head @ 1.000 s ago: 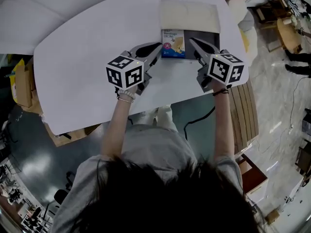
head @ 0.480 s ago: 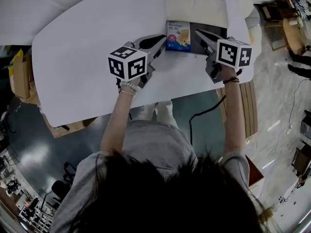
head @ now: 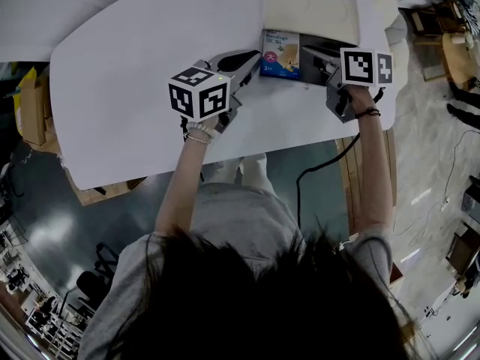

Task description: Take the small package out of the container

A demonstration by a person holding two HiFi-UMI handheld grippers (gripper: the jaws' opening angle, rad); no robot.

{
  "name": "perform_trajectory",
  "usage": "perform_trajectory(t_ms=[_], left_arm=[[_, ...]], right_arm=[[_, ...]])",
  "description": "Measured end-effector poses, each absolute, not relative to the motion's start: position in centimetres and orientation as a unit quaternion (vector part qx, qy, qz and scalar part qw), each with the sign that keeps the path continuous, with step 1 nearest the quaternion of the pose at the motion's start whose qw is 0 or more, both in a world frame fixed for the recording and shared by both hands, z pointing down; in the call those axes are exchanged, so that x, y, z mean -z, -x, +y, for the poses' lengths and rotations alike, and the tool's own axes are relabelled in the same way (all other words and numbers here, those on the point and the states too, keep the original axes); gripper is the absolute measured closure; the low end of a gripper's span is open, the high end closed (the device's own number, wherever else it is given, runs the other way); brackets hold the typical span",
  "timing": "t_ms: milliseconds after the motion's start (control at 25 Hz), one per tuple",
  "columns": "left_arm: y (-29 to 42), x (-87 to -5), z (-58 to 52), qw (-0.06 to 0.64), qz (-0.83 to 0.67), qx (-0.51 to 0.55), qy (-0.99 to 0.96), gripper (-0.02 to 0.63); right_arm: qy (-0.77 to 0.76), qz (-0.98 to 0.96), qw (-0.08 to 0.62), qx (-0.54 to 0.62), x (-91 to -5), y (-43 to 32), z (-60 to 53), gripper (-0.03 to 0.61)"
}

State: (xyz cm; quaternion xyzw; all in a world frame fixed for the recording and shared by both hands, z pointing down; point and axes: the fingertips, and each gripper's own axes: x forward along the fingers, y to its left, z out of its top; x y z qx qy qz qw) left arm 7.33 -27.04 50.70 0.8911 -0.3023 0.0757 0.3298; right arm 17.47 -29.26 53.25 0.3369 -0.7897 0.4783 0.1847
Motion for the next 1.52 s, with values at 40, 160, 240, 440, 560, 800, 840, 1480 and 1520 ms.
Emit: perform_trajectory(t_ms=[40,160,240,440,560,800,840,1480,1520], left_arm=[[-7.4,-50.7,-27.0,0.331,-0.301,-0.076,-0.891,0.623],[-7.4,-50.8,-27.0,0.333,-0.302,-0.078,-0.89,0.623],[-7.4,-50.9,-27.1,0.333,-0.303,-0.077,-0.889,0.623],[-7.5,-51.1,-27.0,0.34,-0.301,-0.078,-0.888,0.623],[-7.6,-51.2,-27.0,0.343,-0.301,-0.077,-0.886,0.623],[-7.5,-51.5,-27.1,0.35,-0.302,-0.078,-0.883,0.623],[-7.5,-51.6,-27.1,0.351,-0.302,-0.078,-0.883,0.623],[-7.1,-51.9,-27.0,0.356,-0.306,-0.077,-0.88,0.623],[-7.2,-51.9,-27.0,0.356,-0.305,-0.078,-0.88,0.623]], right_arm=[[-0.331,-0.788,0.186,-0.485,-53.3,-17.4,-29.2,0.512],[-0.32,-0.775,0.183,-0.512,-53.5,-17.2,-29.3,0.491],[-0.31,-0.766,0.18,-0.534,-53.6,-17.0,-29.4,0.471],[-0.279,-0.746,0.197,-0.572,-54.5,-16.6,-29.0,0.434],[-0.256,-0.737,0.215,-0.587,-54.9,-16.1,-28.6,0.407],[-0.218,-0.723,0.24,-0.61,-55.8,-15.6,-28.0,0.382],[-0.213,-0.72,0.242,-0.614,-55.8,-15.5,-27.9,0.38],[-0.16,-0.686,0.237,-0.669,-56.6,-15.0,-27.2,0.412],[-0.159,-0.685,0.235,-0.671,-56.6,-15.0,-27.2,0.416]])
